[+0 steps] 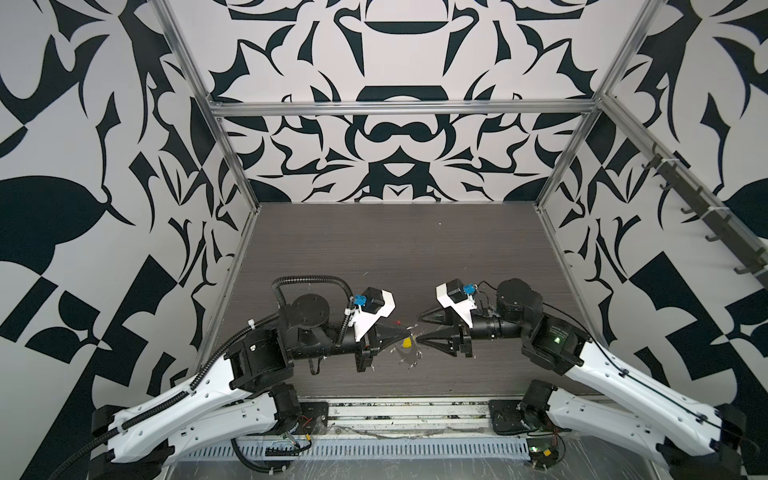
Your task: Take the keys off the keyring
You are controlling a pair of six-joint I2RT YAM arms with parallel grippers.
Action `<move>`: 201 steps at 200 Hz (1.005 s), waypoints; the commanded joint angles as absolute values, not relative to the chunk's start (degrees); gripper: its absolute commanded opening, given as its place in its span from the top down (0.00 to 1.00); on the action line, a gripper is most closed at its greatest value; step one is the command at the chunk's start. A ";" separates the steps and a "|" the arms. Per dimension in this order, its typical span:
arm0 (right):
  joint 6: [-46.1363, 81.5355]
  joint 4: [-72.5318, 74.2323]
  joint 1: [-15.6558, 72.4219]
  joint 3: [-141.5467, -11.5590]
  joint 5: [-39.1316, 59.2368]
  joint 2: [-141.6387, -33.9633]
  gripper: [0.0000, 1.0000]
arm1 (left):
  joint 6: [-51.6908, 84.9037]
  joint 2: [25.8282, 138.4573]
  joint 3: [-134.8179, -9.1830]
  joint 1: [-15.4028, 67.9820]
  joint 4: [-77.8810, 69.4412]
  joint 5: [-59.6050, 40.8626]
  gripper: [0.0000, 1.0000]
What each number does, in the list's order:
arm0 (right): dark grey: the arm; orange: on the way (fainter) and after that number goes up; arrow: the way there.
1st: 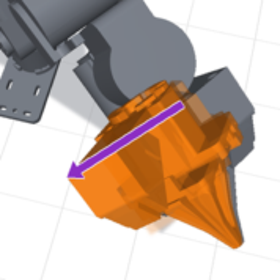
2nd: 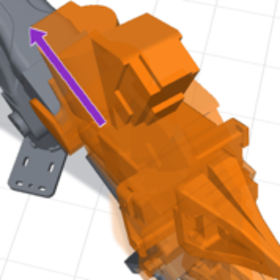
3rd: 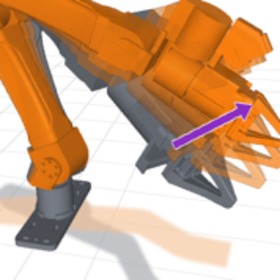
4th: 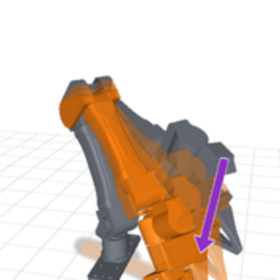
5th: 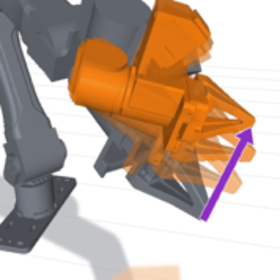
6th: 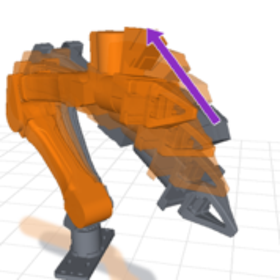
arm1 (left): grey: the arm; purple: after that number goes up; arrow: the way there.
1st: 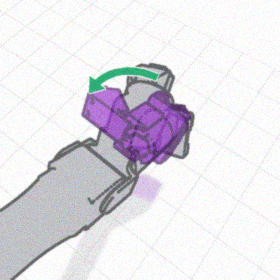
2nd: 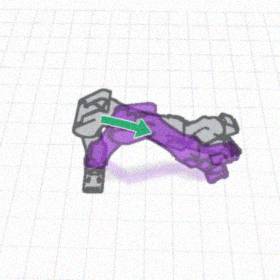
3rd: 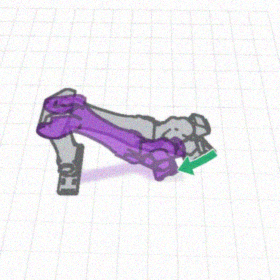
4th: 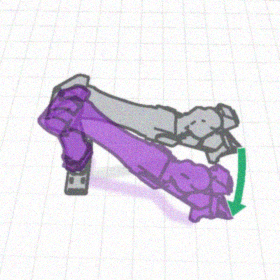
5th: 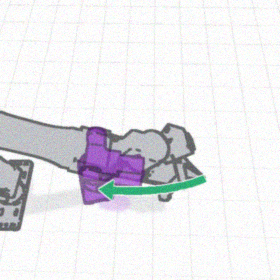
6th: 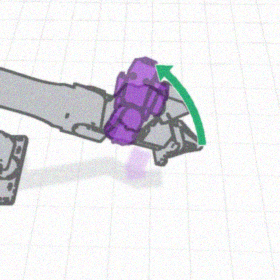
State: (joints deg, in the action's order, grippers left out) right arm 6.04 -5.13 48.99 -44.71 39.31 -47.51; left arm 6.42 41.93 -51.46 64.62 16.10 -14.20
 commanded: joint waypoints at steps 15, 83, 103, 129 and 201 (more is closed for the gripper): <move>6.82 -1.40 49.33 -46.23 37.96 -43.48 0.47 | 5.30 41.30 -52.19 64.78 17.02 -16.35 1.00; 11.07 3.34 49.32 -46.86 39.03 -43.90 0.54 | 9.42 46.89 -59.10 64.78 27.83 -14.63 1.00; 11.25 3.00 49.61 -46.85 39.25 -45.22 0.54 | 10.94 48.82 -62.26 64.77 31.96 -13.77 1.00; 11.25 2.31 49.82 -46.29 37.48 -45.73 0.55 | 14.23 52.49 -67.44 64.77 38.67 -10.97 1.00; 12.54 4.37 49.81 -40.55 29.99 -40.01 0.55 | 21.89 58.71 -77.79 64.77 51.28 -4.04 1.00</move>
